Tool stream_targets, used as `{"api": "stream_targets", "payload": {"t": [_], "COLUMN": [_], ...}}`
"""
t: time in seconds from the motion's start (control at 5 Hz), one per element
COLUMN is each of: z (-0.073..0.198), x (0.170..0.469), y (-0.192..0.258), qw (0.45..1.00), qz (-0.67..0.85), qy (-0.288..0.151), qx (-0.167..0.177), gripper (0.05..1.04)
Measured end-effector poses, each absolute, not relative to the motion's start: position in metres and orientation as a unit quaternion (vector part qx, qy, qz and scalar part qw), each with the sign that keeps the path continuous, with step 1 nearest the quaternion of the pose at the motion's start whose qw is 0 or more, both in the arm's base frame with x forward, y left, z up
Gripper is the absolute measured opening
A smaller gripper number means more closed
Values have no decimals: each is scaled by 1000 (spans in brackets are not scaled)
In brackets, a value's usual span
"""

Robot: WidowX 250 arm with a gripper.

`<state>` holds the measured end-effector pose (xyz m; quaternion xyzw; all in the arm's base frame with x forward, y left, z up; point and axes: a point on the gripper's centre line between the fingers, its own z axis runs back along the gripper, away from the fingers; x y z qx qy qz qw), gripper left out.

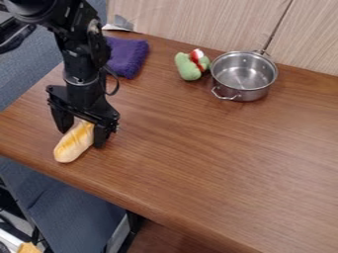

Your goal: Move the bread to the right side of the table under the pot.

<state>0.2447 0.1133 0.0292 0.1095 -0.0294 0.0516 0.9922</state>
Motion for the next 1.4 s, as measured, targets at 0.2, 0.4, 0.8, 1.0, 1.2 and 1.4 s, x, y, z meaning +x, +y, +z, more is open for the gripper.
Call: {"api": "stream_targets", "payload": {"t": [0.2, 0.4, 0.8, 1.0, 1.2, 1.4], "z": [28, 27, 29, 55, 74, 87], "x": [250, 252, 253, 260, 264, 272], "y": [113, 112, 104, 89, 72, 34], "qw": [994, 993, 996, 997, 997, 996], "qz": [34, 32, 27, 14, 6, -31], "qy": [-32, -38, -34, -59, -75, -85], "qx": [103, 103, 73, 52, 18, 19], "gripper": [678, 637, 637, 637, 637, 637]}}
